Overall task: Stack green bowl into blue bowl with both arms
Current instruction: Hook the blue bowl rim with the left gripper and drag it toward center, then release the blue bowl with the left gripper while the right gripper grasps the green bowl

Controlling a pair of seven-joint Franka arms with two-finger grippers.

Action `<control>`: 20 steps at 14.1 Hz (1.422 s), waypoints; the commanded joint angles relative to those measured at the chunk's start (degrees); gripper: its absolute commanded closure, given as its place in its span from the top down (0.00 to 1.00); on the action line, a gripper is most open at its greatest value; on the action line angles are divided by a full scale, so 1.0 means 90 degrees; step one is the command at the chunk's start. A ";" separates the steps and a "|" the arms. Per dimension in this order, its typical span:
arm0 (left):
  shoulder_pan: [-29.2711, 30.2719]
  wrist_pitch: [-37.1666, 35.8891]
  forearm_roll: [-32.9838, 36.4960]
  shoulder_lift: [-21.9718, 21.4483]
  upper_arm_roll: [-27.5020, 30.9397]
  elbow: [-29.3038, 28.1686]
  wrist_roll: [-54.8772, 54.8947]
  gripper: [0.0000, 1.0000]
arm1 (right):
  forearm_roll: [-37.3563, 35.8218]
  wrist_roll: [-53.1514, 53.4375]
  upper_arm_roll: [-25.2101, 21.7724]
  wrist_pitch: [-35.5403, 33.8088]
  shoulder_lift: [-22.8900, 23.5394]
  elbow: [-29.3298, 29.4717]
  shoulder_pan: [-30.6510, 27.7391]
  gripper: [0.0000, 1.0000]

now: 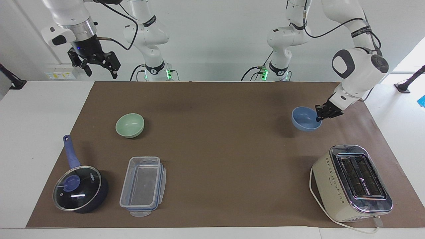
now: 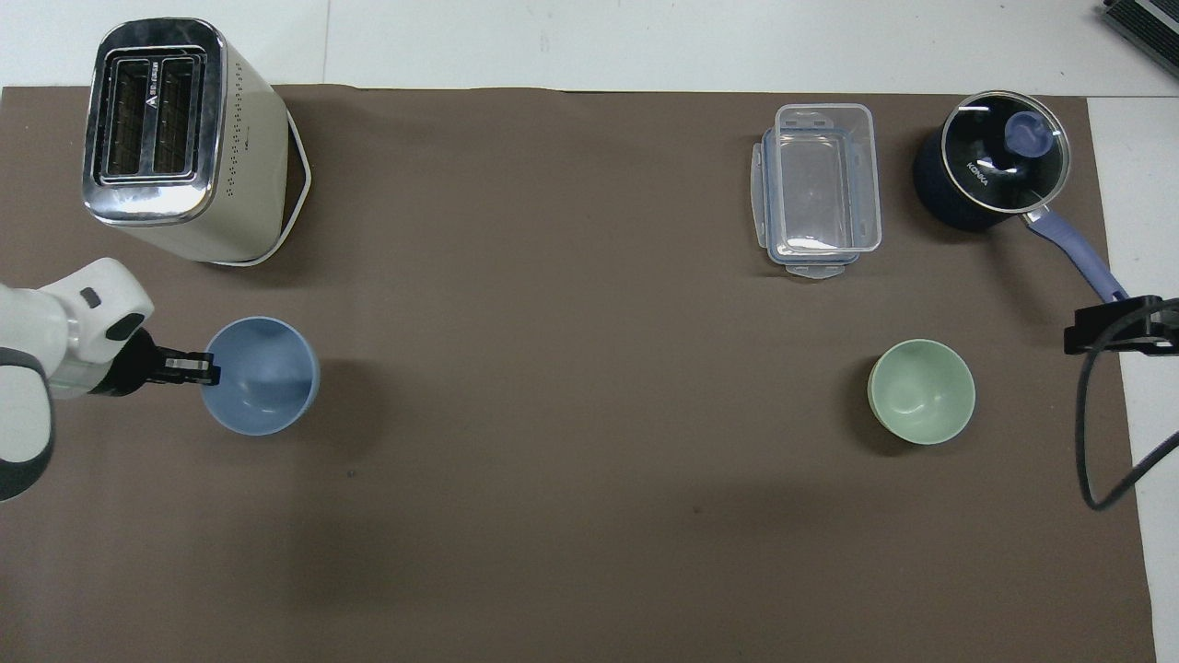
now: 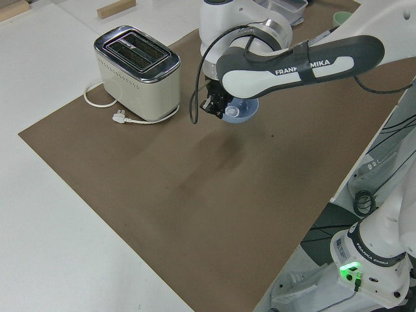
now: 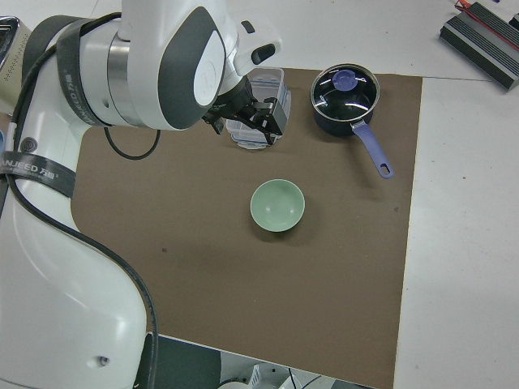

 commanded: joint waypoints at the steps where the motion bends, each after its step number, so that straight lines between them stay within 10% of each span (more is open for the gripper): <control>1: -0.1031 0.0057 0.0006 0.0048 0.0075 -0.0142 -0.1328 0.00 | 0.0177 -0.0381 0.0024 0.0364 -0.0137 -0.0491 -0.0256 1.00; 9: -0.3601 0.1325 0.0006 0.0780 0.0055 -0.0142 -0.4290 0.00 | 0.0167 -0.1349 0.0014 0.2345 0.0058 -0.2063 -0.0608 1.00; 16: -0.4159 0.1503 -0.0082 0.0791 0.0045 -0.0288 -0.4497 0.01 | 0.0196 -0.1720 0.0024 0.4484 0.0682 -0.3519 -0.0755 1.00; 20: -0.4218 0.1464 -0.0082 0.0849 0.0055 -0.0201 -0.4458 0.50 | 0.0869 -0.2549 0.0024 0.5472 0.1112 -0.4028 -0.0882 1.00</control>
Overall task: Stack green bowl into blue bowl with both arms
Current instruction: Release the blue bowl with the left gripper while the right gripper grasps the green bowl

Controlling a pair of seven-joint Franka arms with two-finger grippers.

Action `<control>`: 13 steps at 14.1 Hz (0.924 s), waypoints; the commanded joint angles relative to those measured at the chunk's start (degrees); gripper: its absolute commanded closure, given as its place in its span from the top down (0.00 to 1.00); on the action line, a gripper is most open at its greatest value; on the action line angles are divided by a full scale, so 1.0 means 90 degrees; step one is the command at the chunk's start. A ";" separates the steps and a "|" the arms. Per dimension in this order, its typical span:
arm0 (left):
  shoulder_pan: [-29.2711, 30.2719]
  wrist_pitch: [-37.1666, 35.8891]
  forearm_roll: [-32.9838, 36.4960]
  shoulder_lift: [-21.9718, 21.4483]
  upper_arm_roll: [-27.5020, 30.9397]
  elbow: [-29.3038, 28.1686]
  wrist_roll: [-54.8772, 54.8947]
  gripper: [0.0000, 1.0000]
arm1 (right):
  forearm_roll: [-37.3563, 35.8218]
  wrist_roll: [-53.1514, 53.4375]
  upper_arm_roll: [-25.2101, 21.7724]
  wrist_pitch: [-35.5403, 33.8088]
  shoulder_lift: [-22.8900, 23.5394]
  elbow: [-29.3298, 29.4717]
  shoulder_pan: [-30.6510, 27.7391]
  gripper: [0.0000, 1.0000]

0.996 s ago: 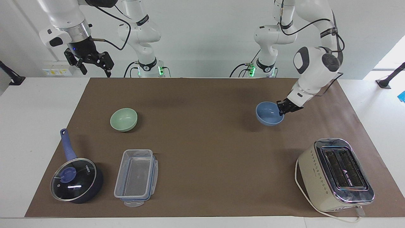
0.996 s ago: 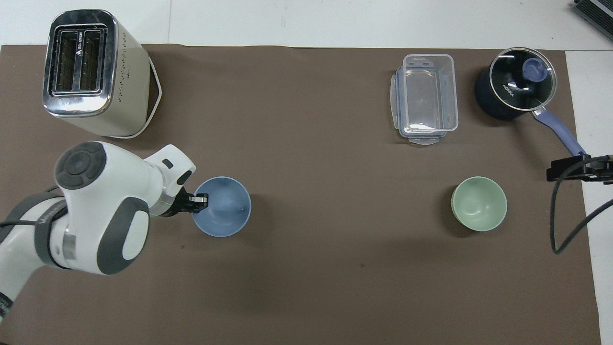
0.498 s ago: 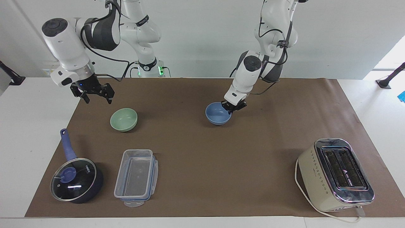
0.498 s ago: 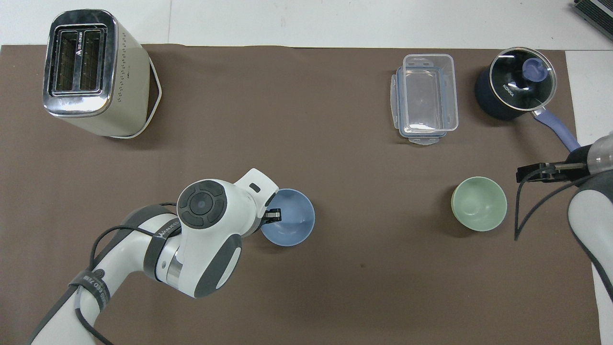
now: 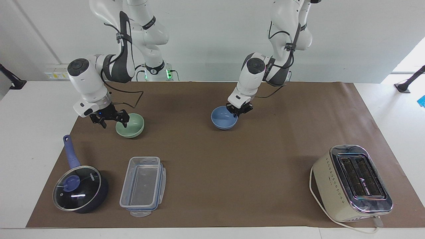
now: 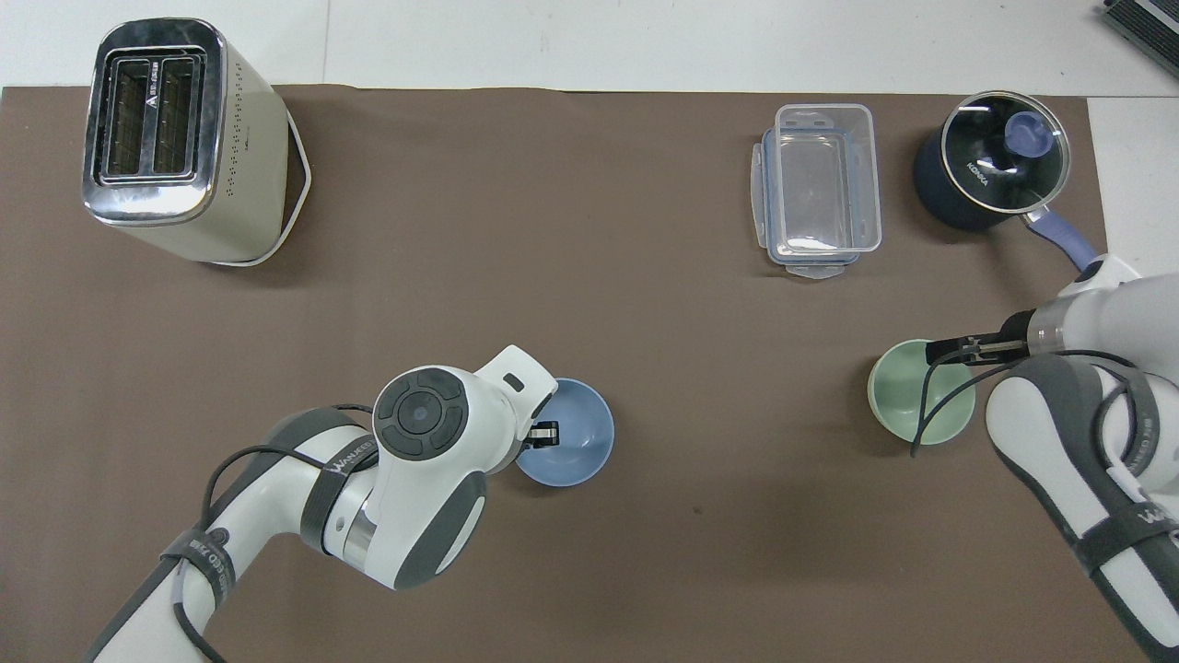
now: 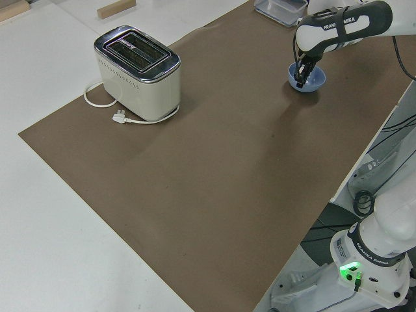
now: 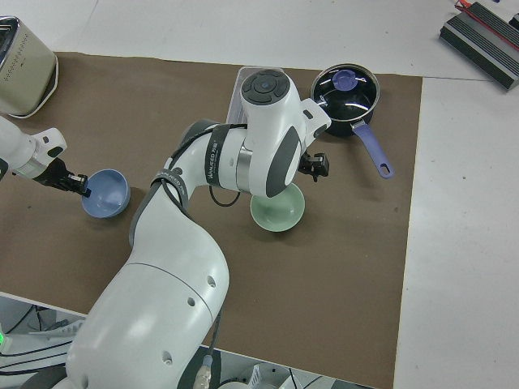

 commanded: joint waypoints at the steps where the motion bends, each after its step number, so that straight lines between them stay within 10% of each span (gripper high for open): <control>1: -0.0103 0.0012 -0.0080 -0.0070 0.0135 0.0041 0.0022 0.71 | 0.0331 -0.0546 0.0047 0.0316 0.0098 -0.0240 -0.0198 1.00; 2: -0.0074 -0.0056 -0.0071 -0.0167 0.0155 0.0070 0.0061 0.98 | 0.0341 -0.0653 0.0047 0.0364 0.0176 -0.0250 -0.0276 1.00; 7: 0.0364 -0.0799 0.1263 -0.0616 0.0282 0.0559 0.0120 1.00 | 0.0351 -0.0898 0.0047 0.0619 0.0304 -0.0358 -0.0394 0.98; 11: 0.1341 -0.1331 0.1375 -0.1193 0.0292 0.0977 0.1211 1.00 | 0.0351 -0.0830 0.0047 0.0560 0.0343 -0.0290 -0.0326 0.00; 13: 0.1828 -0.2502 0.1375 -0.1262 0.0340 0.1717 0.1815 1.00 | 0.0380 -0.0830 0.0047 0.0492 0.0362 -0.0202 -0.0326 0.00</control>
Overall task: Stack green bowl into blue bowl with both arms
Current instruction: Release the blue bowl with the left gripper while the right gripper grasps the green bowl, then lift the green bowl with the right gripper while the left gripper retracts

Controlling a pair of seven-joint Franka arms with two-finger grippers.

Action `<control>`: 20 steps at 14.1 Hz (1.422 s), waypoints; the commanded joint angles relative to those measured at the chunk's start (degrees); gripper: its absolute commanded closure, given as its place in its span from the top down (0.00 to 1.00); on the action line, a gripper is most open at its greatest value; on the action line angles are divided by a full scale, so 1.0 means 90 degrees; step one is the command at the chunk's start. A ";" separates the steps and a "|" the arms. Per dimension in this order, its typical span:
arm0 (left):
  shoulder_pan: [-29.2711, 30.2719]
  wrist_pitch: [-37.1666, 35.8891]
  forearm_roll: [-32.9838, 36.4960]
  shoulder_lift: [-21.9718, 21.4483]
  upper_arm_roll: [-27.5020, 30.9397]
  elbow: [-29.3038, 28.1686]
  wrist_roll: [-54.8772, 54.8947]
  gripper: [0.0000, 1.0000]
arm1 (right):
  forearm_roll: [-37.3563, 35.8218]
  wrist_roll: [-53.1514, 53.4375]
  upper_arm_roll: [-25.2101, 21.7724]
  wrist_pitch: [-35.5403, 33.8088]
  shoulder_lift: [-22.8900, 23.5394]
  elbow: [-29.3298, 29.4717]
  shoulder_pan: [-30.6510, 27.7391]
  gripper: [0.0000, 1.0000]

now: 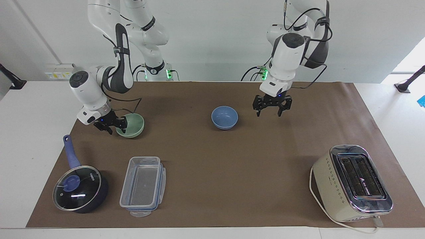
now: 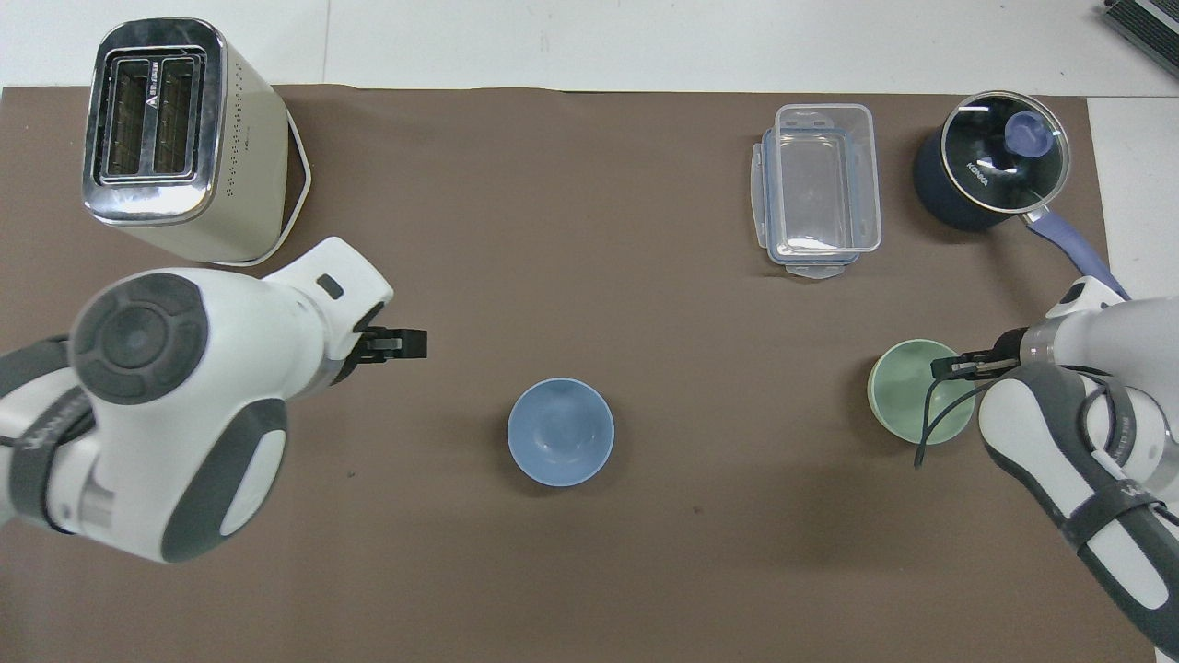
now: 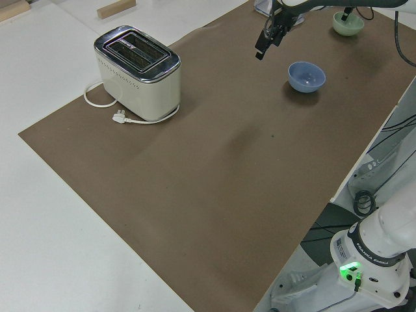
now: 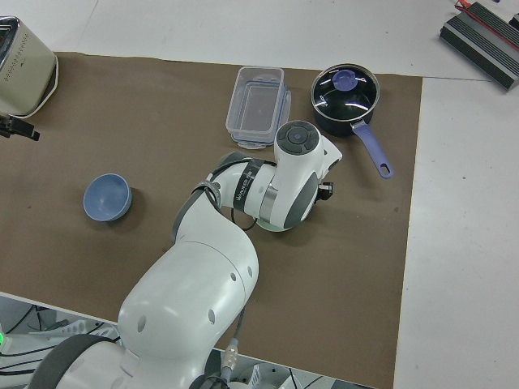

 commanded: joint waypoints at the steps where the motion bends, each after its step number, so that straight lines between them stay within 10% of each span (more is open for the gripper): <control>1: 0.0558 -0.1380 0.0125 -0.0071 -0.0025 0.0985 0.0973 1.00 | 0.0202 -0.0144 0.0018 -0.0072 0.0025 0.0083 -0.0012 0.00; 11: 0.2121 -0.3522 -0.0393 0.0642 0.0014 0.3614 0.2627 1.00 | 0.0212 -0.0144 0.0223 -0.1895 -0.0639 0.1282 0.0630 0.00; 20: 0.2171 -0.3719 -0.0364 0.0359 -0.0005 0.3352 0.3214 1.00 | 0.0212 0.1620 0.0526 -0.2211 -0.0658 0.2017 0.2105 0.00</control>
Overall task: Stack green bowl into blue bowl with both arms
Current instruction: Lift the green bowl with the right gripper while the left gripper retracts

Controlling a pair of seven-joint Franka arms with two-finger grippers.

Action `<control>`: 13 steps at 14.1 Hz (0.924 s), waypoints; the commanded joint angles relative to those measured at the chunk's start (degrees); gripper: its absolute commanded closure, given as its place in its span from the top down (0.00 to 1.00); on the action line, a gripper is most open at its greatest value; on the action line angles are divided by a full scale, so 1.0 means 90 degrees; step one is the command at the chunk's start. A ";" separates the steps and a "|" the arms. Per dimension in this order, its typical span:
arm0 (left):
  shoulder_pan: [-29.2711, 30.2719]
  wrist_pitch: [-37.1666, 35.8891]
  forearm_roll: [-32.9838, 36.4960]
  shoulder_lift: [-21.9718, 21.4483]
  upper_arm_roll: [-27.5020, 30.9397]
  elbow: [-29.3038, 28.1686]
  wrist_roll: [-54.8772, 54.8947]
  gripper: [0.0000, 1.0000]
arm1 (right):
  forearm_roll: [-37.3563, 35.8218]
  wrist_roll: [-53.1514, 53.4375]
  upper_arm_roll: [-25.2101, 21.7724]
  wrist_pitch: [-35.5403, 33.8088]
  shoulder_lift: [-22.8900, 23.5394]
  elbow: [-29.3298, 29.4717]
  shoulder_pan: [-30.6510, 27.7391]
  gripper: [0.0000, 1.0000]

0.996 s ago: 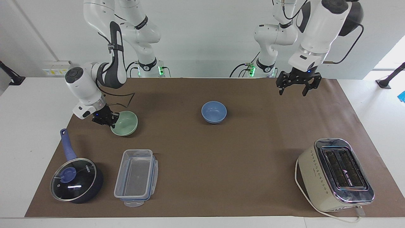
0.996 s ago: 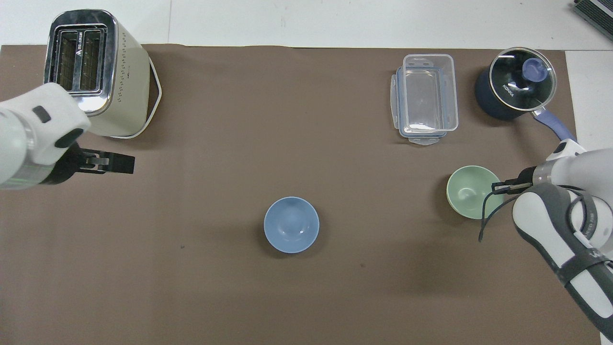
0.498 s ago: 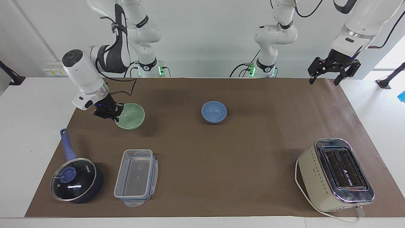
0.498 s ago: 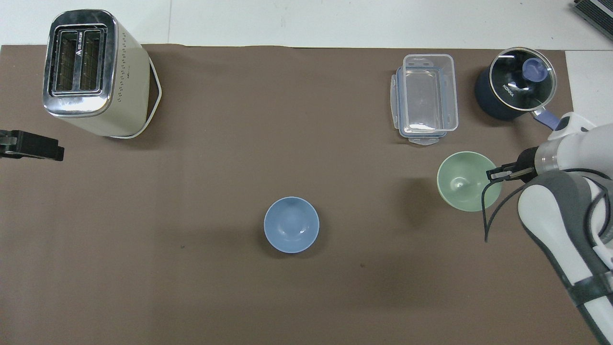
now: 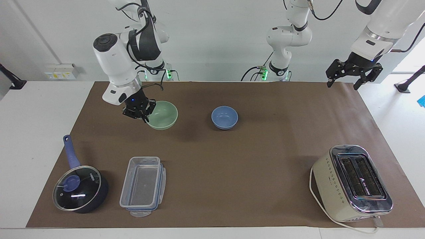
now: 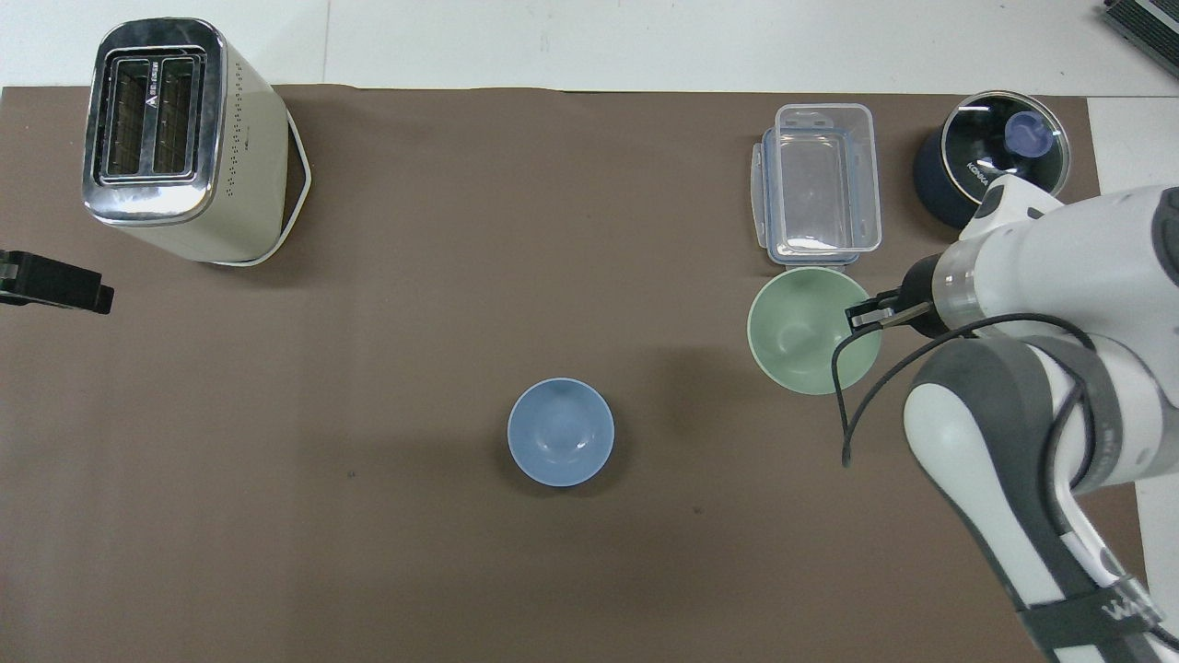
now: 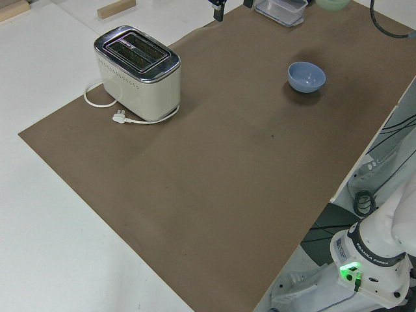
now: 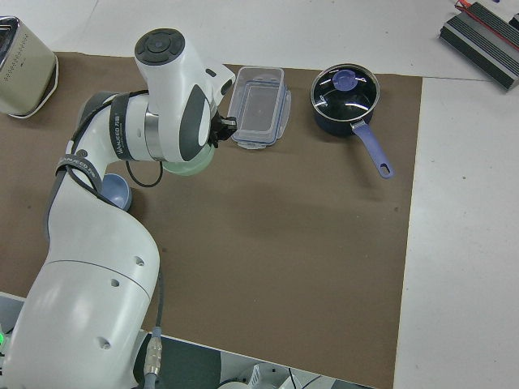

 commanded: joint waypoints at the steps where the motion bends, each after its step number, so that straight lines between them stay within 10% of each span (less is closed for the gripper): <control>1: 0.0109 -0.0087 -0.0068 -0.0185 -0.0061 -0.0192 0.0154 1.00 | 0.0115 0.0746 0.0137 0.0009 0.0069 0.0064 0.0412 0.00; 13: 0.0129 -0.0087 -0.0059 -0.0195 -0.0051 -0.0201 0.0125 1.00 | 0.0525 0.3345 0.0148 0.1689 0.0782 -0.0345 0.2580 0.00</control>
